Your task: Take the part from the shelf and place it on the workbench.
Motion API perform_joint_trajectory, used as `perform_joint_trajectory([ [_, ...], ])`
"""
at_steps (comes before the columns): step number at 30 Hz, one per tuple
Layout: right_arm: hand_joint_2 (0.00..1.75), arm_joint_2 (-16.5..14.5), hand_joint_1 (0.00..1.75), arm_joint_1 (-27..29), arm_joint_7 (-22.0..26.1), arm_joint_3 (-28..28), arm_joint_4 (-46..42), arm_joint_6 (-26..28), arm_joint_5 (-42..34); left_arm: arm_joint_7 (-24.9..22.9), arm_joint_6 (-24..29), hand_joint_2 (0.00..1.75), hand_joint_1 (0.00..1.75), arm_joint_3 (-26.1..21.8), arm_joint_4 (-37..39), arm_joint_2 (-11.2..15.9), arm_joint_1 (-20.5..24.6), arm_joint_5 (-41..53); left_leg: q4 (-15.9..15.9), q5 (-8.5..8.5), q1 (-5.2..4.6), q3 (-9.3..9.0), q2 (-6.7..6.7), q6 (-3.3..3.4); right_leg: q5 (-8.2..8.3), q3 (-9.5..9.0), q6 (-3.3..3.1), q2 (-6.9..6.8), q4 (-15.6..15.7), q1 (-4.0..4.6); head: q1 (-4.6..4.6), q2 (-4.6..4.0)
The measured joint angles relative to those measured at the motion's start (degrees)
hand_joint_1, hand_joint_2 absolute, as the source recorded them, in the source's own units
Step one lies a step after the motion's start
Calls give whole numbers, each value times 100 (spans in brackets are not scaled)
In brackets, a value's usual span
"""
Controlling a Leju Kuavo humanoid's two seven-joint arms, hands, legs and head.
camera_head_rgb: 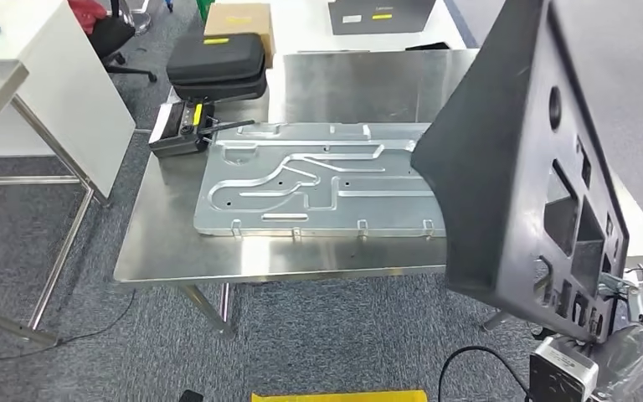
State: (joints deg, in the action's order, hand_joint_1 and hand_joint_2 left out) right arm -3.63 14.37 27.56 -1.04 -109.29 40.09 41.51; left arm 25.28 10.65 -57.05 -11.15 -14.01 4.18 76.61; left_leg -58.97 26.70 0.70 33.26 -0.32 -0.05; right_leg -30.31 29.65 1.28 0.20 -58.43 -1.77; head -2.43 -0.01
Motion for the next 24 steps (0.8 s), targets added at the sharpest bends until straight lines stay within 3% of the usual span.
perform_joint_trajectory([
  [2, 175, 0, 171, -1, 0, 13, -1, 0, 0, -1, -1, 175, 0, 0, 0, 0, -6, 0, 40, 13, 11, -28, -3, 86, -37, -21, 61, -8, -10, -13, -1, 0],
  [4, 175, 2, 171, -4, 0, 19, -2, 1, 0, 1, -1, 175, 0, 0, 0, 0, -10, 0, 87, 22, 29, -88, -2, 171, -229, 119, 88, -15, -357, -16, -2, 1],
  [6, 175, 7, 171, -4, 0, 21, 0, 1, 0, 1, -1, 175, 0, 0, 0, 0, -4, 0, 93, 63, 9, -132, 2, 229, -533, 545, 88, -18, -1115, -2, -3, 0],
  [7, 175, 9, 171, -2, -1, 21, 3, 0, 0, 0, -1, 175, 0, 0, 0, 0, -4, 0, 91, 90, -8, -157, 1, 246, -610, 773, 82, -18, -1456, 6, -3, 0],
  [8, 175, 10, 171, 0, -1, 21, 7, 0, 0, -1, -1, 175, 0, 0, 0, 0, -7, 0, 89, 122, -27, -192, -2, 256, -572, 927, 70, -18, -1624, 12, -2, 0],
  [9, 175, 11, 171, 0, -2, 21, 11, 0, 0, -1, -1, 175, 0, 0, 0, 0, -10, 0, 88, 159, -44, -238, -8, 257, -406, 970, 45, -18, -1564, 22, -2, 1],
  [10, 175, 12, 171, 0, -2, 21, 14, 0, 0, -1, -1, 175, 0, 0, 0, 0, -12, 0, 87, 201, -59, -298, -14, 253, -146, 905, 8, -18, -1289, 38, -3, 1],
  [12, 175, 14, 171, -2, -2, 21, 19, 0, 0, -1, -2, 175, 0, 0, 0, -3, -14, 0, 84, 292, -83, -393, -22, 229, 292, 649, -90, -19, -588, 94, -3, 0],
  [13, 175, 15, 171, -4, -2, 21, 20, 0, 0, 0, -2, 175, 0, 0, 0, -6, -10, 0, 80, 326, -92, -419, -21, 208, 373, 546, -130, -21, -351, 121, -3, 0],
  [15, 175, 15, 171, -4, -2, 22, 22, 0, 0, 1, -3, 175, 0, 0, 0, -8, 2, -1, 91, 357, -103, -439, -14, 166, 341, 475, -171, -16, -206, 157, -1, 0],
  [18, 175, 15, 171, -3, -2, 24, 17, 1, 0, 1, -2, 175, 0, 0, 0, -7, 13, -1, 18, 451, -110, -445, 0, 91, 323, 384, -224, -9, -76, 103, 5, 1],
  [20, 175, 15, 171, -7, -2, 26, 16, 2, 0, 2, -2, 175, 0, 0, 0, -4, 14, -1, -525, 693, -88, -170, 1, 33, 307, 298, -267, -34, -11, 74, 11, 0],
  [22, 175, 15, 171, -11, -2, 27, 18, 2, 0, 3, -3, 175, 0, 0, 0, -4, 7, 0, -1284, 913, -53, 298, 3, -15, 265, 248, -291, -46, -3, 69, 14, 0],
  [23, 175, 15, 171, -10, -2, 27, 20, 2, 0, 2, -3, 175, 0, 0, 0, -4, -2, 0, -1488, 896, -35, 463, 3, -32, 241, 221, -292, -43, -5, 67, 14, 1],
  [24, 175, 15, 171, -9, -2, 27, 21, 2, 0, 2, -3, 175, 0, 0, 0, -4, -9, 0, -1481, 761, -21, 531, 3, -44, 214, 187, -286, -35, -8, 63, 14, 0],
])
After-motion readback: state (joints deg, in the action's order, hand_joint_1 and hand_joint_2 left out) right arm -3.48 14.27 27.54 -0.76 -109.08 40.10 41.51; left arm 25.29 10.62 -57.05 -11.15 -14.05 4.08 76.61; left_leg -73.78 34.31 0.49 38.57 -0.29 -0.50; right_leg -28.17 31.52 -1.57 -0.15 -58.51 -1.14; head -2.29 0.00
